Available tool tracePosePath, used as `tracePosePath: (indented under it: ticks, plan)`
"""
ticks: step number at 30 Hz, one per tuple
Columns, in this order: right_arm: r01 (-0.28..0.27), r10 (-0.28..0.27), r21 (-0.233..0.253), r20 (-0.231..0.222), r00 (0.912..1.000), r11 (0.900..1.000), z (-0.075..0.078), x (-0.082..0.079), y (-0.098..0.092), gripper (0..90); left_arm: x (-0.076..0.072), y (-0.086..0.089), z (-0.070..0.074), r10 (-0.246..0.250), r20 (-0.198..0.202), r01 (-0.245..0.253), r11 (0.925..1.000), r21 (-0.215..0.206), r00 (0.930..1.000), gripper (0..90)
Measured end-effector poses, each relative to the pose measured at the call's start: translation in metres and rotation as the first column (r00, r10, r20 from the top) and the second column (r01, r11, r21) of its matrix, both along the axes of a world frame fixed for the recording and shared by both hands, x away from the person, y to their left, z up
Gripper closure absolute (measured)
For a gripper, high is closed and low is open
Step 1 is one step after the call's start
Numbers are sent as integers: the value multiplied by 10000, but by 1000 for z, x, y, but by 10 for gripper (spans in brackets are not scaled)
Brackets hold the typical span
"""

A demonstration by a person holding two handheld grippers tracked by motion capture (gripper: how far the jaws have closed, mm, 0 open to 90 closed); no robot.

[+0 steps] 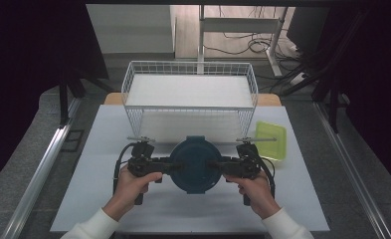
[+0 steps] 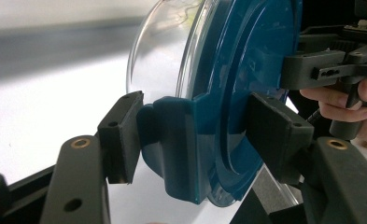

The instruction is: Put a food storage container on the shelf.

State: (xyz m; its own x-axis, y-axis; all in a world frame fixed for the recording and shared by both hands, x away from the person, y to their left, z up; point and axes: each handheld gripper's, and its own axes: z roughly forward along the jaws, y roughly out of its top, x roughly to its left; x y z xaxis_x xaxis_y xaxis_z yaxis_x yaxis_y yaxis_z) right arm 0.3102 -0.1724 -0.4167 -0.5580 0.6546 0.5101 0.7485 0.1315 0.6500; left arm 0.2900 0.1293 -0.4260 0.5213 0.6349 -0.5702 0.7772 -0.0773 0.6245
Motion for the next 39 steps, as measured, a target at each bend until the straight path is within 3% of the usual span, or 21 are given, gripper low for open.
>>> tracePosePath:
  ticks: [23, 39]
  plan:
    - [9, 2, -126, 820, 9966, 9999, 48, 18, 2, 333, 19, 2, 40, 112, 700, -94, 9996, -261, 9975, 384]
    - [-45, 66, -167, 1305, 9914, 9999, 83, 36, 4, 334, 35, 2, 72, 251, 1251, -201, 9989, -417, 9918, 384]
